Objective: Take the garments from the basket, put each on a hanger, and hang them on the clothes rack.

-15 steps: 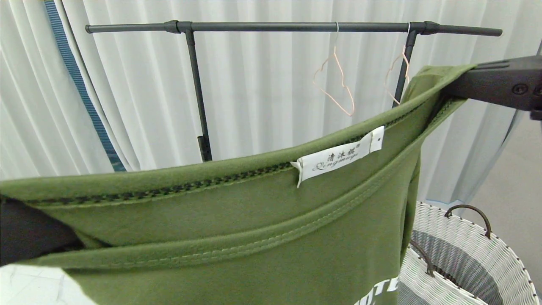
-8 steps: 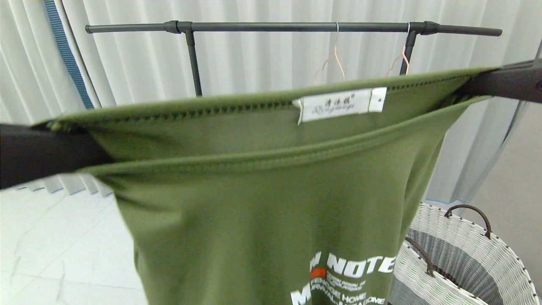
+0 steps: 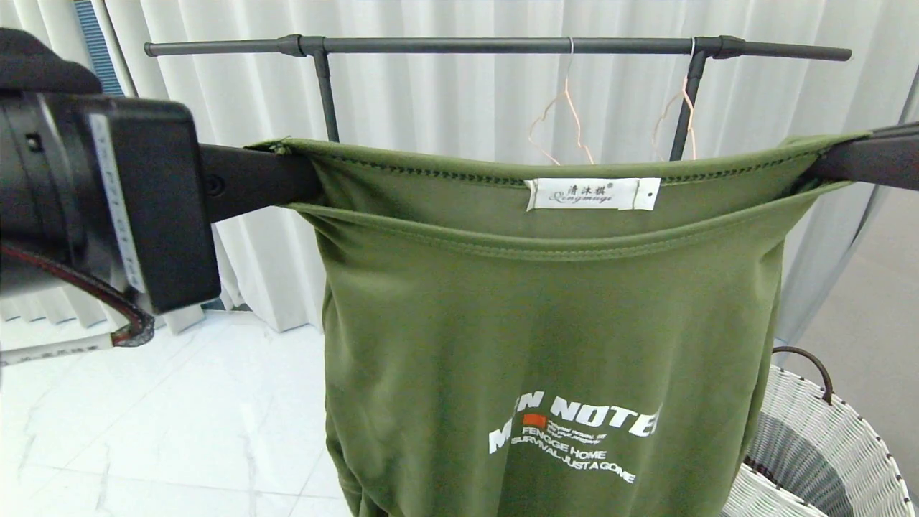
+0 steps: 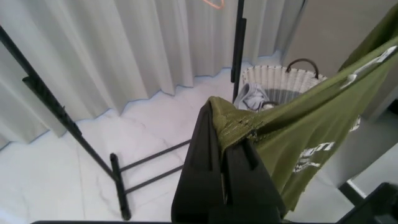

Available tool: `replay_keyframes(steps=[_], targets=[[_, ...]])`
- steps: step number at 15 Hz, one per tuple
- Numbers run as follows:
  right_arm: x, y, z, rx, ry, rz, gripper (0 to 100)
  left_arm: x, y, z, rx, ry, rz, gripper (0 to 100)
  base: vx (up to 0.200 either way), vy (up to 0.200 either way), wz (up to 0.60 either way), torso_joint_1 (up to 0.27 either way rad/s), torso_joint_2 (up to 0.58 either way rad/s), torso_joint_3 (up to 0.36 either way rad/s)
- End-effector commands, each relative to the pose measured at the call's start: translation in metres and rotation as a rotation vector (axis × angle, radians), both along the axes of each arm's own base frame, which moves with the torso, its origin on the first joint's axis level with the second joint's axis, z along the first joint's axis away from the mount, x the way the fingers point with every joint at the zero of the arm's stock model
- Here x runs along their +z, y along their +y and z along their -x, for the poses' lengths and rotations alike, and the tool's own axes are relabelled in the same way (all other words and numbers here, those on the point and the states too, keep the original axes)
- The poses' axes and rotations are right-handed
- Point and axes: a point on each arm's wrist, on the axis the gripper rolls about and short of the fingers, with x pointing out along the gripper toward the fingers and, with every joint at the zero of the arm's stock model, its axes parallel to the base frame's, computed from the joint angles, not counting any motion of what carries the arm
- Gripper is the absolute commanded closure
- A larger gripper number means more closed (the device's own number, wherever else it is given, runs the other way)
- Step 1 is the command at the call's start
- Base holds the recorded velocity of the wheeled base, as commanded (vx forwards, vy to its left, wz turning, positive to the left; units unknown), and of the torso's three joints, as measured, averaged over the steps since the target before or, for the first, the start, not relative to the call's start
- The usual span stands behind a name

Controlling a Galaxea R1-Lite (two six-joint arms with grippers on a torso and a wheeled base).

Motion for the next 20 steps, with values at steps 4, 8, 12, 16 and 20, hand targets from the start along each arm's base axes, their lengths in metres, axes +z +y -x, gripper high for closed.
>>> replay_keyframes(steps=[4,8,12,16,20], targets=[[0.000,-0.001,0.001,0.003,-0.001,-0.004,100,0.005,-0.001,-0.001,-0.001,-0.011,0.015,100,0.000,0.000,0.00,0.000,0.00,0.000],[-0.009,-0.005,0.005,0.007,0.012,0.019,0,0.005,0.000,-0.002,0.009,-0.011,0.014,100,0.000,0.000,0.00,0.000,0.00,0.000],[-0.018,-0.017,0.017,0.031,0.020,0.022,0,-0.004,0.008,-0.016,0.108,0.005,-0.019,100,0.000,0.000,0.00,0.000,0.00,0.000],[-0.023,-0.027,0.023,0.061,0.032,0.010,0,-0.012,0.013,-0.020,0.138,0.007,-0.065,100,0.000,0.000,0.00,0.000,0.00,0.000],[-0.031,-0.030,0.007,-0.089,0.064,0.058,0,-0.020,0.021,-0.019,0.220,0.005,-0.102,100,0.000,0.000,0.00,0.000,0.00,0.000]])
